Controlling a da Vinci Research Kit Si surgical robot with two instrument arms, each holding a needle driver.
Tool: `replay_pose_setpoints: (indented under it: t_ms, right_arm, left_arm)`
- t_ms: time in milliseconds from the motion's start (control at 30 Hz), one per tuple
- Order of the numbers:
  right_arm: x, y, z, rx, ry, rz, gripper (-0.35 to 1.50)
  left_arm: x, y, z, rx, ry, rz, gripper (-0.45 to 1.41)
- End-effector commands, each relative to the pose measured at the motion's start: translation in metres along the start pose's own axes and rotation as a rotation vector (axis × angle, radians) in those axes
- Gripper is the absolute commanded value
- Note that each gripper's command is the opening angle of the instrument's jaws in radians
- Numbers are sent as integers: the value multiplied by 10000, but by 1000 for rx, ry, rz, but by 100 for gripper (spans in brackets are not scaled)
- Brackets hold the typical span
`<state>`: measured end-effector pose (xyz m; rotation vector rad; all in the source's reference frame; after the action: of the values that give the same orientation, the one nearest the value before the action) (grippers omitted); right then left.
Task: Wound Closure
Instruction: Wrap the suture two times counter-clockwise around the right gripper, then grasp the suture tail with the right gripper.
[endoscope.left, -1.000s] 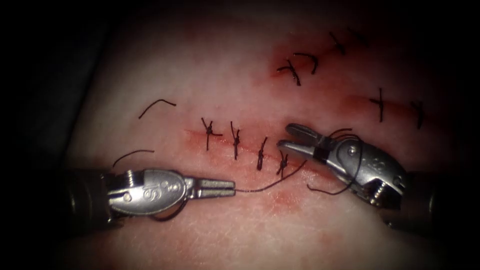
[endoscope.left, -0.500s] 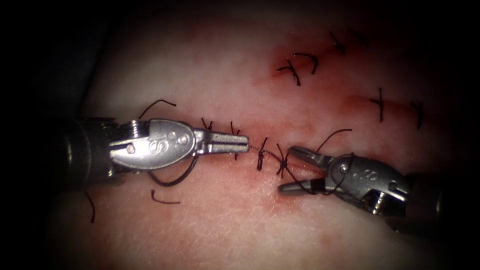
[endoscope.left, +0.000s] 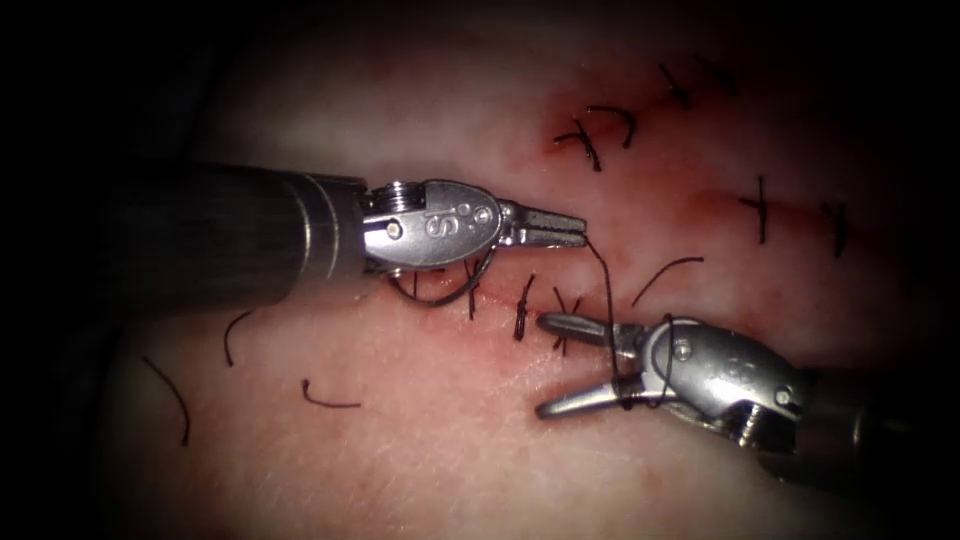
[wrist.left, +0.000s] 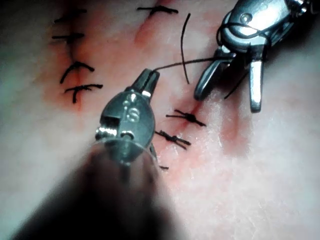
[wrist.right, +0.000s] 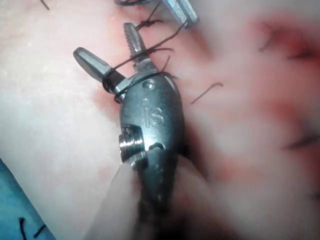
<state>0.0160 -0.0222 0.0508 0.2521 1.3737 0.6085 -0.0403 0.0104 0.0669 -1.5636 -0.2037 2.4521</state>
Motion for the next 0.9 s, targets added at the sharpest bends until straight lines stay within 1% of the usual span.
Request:
replay_pose_setpoints:
  t_ms: [33, 167, 233, 267, 333, 433, 567, 600, 667, 700, 733, 833, 900]
  right_arm:
    - [-7, -5, 6, -8, 48, 6, 86]
    - [3, -4, -1, -56, 201, 16, 62]
    - [6, -4, -3, -81, 260, 27, 15]
    - [6, -3, -4, -98, 274, 40, 15]
    - [5, -3, -6, -152, 300, 68, 22]
    - [1, -4, -9, -253, 315, 97, 19]
    - [-4, -4, -15, -382, 276, 94, 17]
    - [-6, -8, -19, -444, 275, 108, 19]
    - [-10, -11, -21, -487, 261, 106, 32]
    - [-12, -12, -22, -501, 261, 111, 35]
    - [-14, -15, -26, -531, 243, 118, 54]
    - [-16, -19, -33, -571, 235, 150, 64]
    - [-19, -23, -41, -623, 232, 198, 87]
  left_arm:
    - [-10, 1, 10, -3, -6, -5, -45]
    - [-26, 8, 15, -12, -19, -10, -45]
    - [-30, 15, 17, -15, -26, -14, -45]
    - [-31, 21, 18, -15, -30, -9, -45]
    - [-32, 29, 18, -15, -39, -8, -45]
    - [-30, 42, 18, -20, -37, -5, -45]
    - [-23, 59, 14, -24, -34, 3, -45]
    - [-17, 66, 13, -25, -32, 5, -45]
    - [-10, 74, 13, -30, -25, 7, -45]
    - [-7, 78, 14, -29, -25, 8, -45]
    - [0, 87, 16, -27, -25, 11, -45]
    - [7, 97, 22, -27, -29, 15, -45]
    - [11, 104, 30, -24, -33, 18, -45]
